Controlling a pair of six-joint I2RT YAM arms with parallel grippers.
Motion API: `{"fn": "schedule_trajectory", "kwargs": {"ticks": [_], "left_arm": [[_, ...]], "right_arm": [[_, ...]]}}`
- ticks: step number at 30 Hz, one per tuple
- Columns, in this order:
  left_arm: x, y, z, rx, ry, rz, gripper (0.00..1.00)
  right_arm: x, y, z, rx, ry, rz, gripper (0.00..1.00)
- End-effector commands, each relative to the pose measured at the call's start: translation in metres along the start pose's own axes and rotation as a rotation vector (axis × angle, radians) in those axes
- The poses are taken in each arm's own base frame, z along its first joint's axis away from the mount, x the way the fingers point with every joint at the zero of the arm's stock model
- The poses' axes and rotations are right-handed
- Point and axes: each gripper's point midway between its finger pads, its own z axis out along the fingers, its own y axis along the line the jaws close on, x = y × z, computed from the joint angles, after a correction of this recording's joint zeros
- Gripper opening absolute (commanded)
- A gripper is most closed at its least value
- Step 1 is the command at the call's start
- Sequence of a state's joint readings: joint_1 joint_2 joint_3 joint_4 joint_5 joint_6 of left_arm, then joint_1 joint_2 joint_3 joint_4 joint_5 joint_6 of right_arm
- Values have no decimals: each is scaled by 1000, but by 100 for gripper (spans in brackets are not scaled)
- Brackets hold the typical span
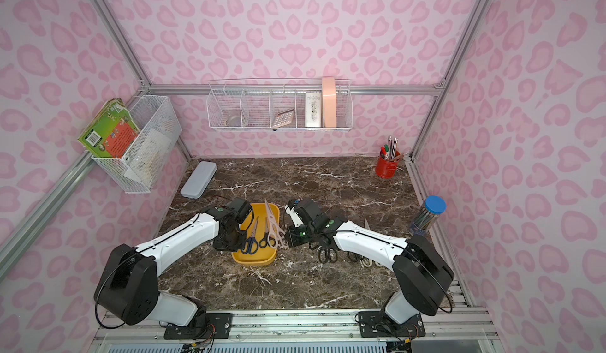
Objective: Put the scissors into the storage box
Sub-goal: Place the scissors in the storage box.
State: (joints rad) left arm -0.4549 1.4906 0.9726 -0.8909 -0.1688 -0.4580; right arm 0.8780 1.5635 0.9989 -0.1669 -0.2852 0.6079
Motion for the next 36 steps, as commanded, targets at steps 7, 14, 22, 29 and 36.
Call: {"fn": "schedule_trajectory", "kwargs": {"ticks": [7, 14, 22, 29, 36], "left_arm": [[-9, -29, 0, 65, -13, 4, 0], [-7, -31, -12, 86, -29, -19, 5], [-8, -20, -45, 110, -115, -53, 25], [-2, -2, -46, 56, -145, -82, 25], [4, 12, -35, 40, -161, -146, 24]], "right_arm": [[-9, 7, 11, -25, -29, 51, 0], [-12, -4, 19, 5, -27, 56, 0], [-11, -4, 34, 22, 18, 30, 0], [-3, -3, 47, 23, 64, 29, 0], [7, -4, 62, 30, 131, 36, 1]]}}
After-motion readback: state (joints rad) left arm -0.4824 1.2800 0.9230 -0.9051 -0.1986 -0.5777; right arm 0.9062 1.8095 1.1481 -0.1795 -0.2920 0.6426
